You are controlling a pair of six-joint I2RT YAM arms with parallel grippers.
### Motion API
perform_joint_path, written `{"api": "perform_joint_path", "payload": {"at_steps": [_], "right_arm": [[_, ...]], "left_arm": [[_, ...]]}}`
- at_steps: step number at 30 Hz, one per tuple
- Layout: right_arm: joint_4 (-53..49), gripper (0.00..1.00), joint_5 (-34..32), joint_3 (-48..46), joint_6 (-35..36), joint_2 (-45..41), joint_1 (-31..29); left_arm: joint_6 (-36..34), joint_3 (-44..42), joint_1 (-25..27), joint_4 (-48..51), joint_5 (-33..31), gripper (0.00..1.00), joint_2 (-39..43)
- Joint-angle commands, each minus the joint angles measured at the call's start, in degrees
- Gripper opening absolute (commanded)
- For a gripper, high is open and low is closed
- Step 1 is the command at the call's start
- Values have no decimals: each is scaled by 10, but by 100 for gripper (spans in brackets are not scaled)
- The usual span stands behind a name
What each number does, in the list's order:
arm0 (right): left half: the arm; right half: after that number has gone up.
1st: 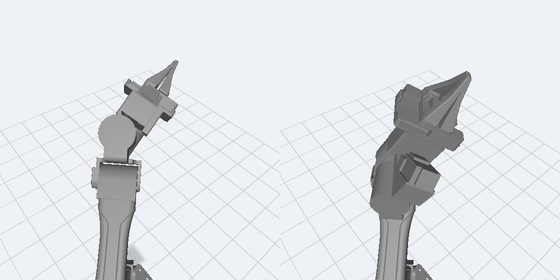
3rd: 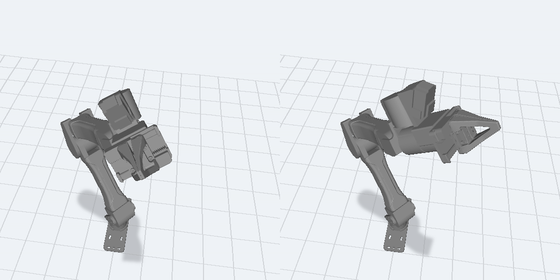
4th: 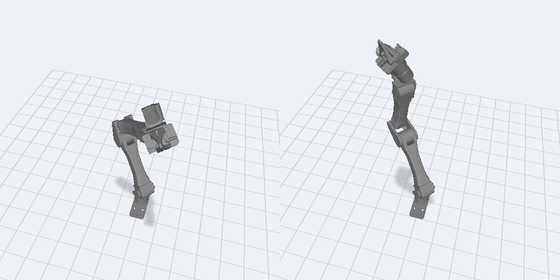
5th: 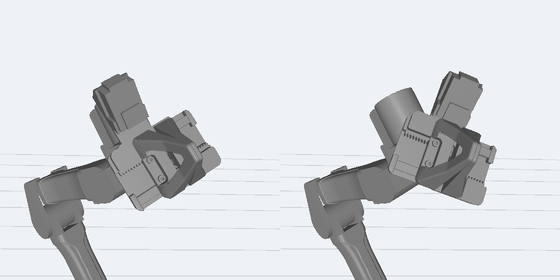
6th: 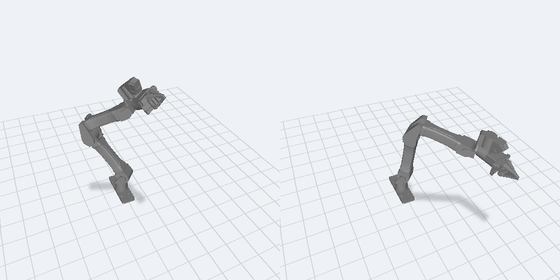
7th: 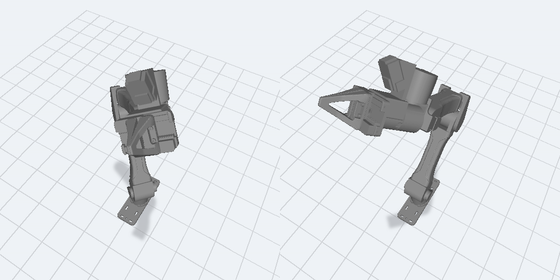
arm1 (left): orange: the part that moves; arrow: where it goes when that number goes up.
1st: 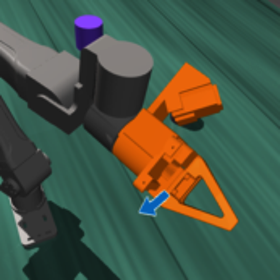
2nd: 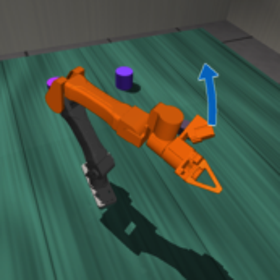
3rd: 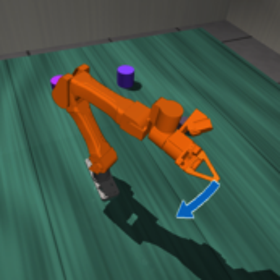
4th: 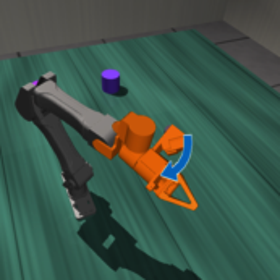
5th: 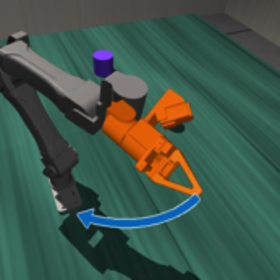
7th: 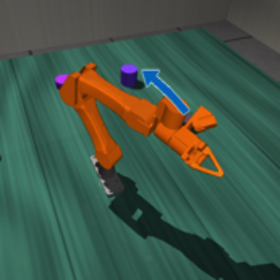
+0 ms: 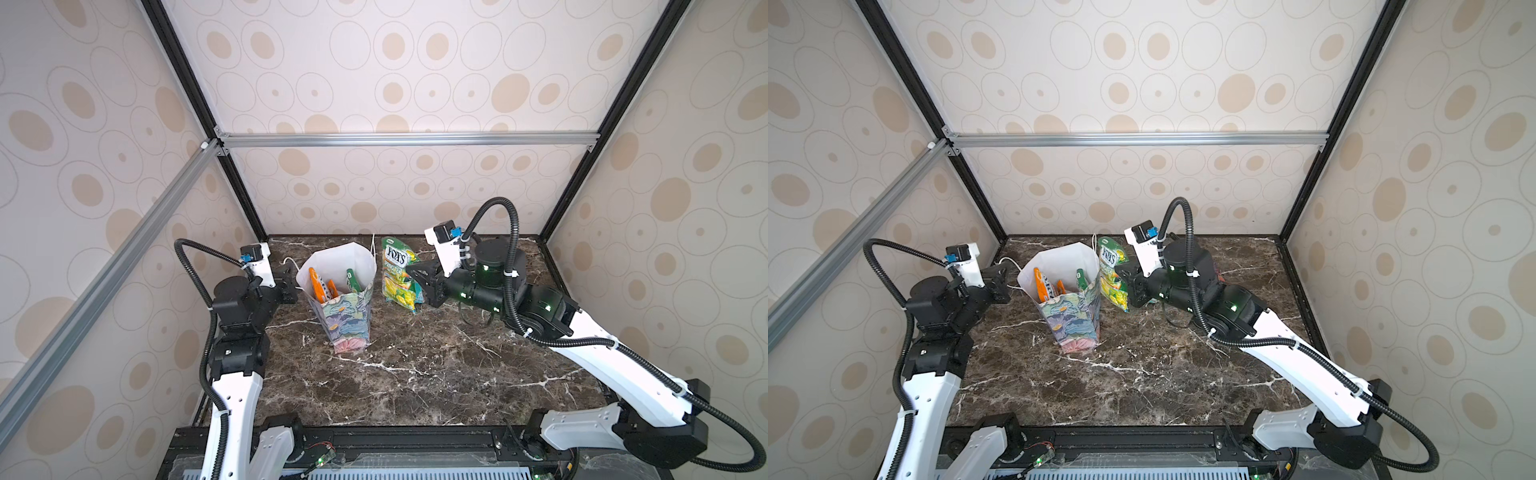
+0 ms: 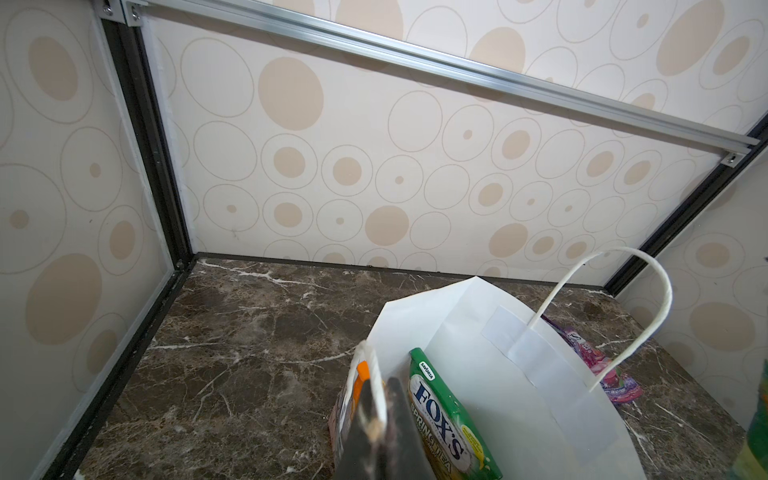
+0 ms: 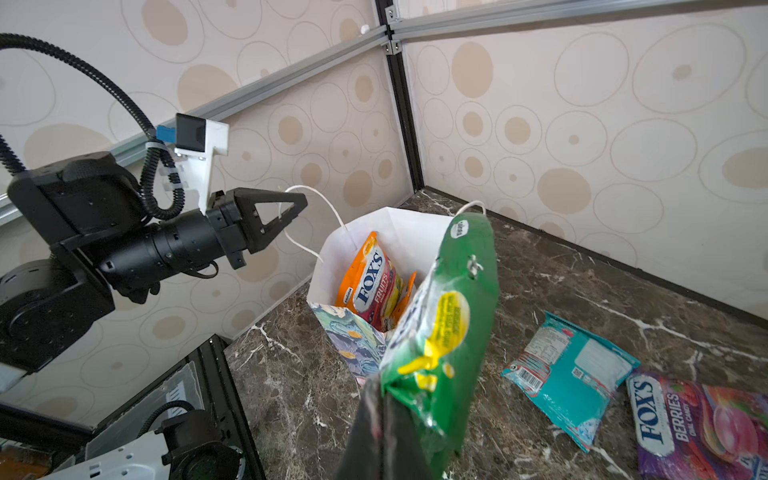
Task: Place the snacks into the paper bag
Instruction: 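Carry the green packet with the right gripper over the bag opening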
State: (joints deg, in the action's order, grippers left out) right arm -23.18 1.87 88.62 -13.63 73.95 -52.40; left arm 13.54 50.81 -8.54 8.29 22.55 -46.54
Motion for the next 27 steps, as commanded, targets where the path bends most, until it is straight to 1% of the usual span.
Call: {"api": "perform_joint_path", "payload": {"at_steps": [1, 6, 13, 20, 27], "right_arm": [[1, 0, 11, 47, 28, 18, -9], [34, 0, -14, 90, 50, 46, -34], [32, 0, 10, 190, 54, 118, -44], [27, 0, -11, 265, 65, 186, -47], [10, 0, 5, 365, 60, 251, -48]], "left_arm": [[-4, 5, -2, -11, 0, 0, 6], [-3, 3, -2, -15, 5, 0, 7], [-3, 3, -2, -13, 4, 0, 7], [-3, 3, -2, -14, 5, 0, 8], [-4, 3, -2, -13, 3, 0, 10]]}}
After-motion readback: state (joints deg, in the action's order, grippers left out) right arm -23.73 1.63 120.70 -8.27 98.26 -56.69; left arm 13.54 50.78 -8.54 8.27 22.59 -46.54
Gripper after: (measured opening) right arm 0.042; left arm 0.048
